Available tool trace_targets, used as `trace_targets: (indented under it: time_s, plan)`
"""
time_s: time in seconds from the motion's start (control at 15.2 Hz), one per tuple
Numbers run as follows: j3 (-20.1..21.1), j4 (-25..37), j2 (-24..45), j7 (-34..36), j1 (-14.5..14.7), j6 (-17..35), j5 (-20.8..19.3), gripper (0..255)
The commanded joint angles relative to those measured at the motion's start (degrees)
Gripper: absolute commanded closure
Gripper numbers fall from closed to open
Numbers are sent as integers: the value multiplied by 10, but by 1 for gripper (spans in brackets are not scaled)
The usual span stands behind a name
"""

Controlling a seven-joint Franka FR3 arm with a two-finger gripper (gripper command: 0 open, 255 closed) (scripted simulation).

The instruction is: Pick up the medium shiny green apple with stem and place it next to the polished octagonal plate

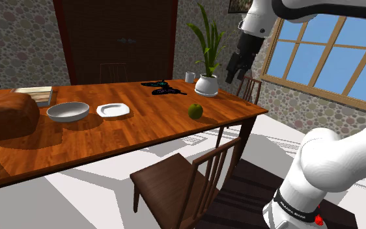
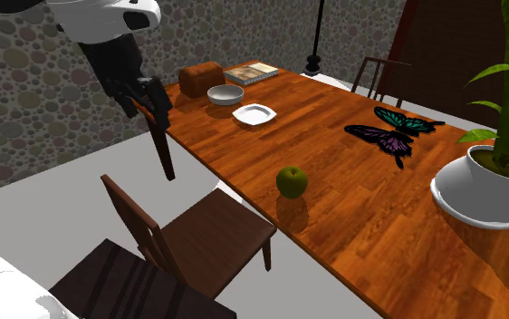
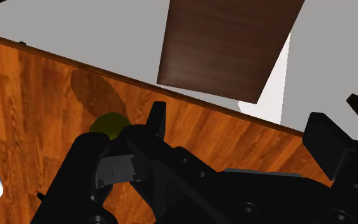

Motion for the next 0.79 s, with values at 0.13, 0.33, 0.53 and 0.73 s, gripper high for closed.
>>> trace_targets:
  time_s: [0.13,0.33,0.53,0.73]
  plan:
    - [-16,0,30,-13,-3,29,-6,0]
    - [-40,5,78,-31,-7,70,-13,0]
    - [-64,17,131,-51,-9,109,-16,0]
    - [-88,35,188,-72,-11,145,-14,0]
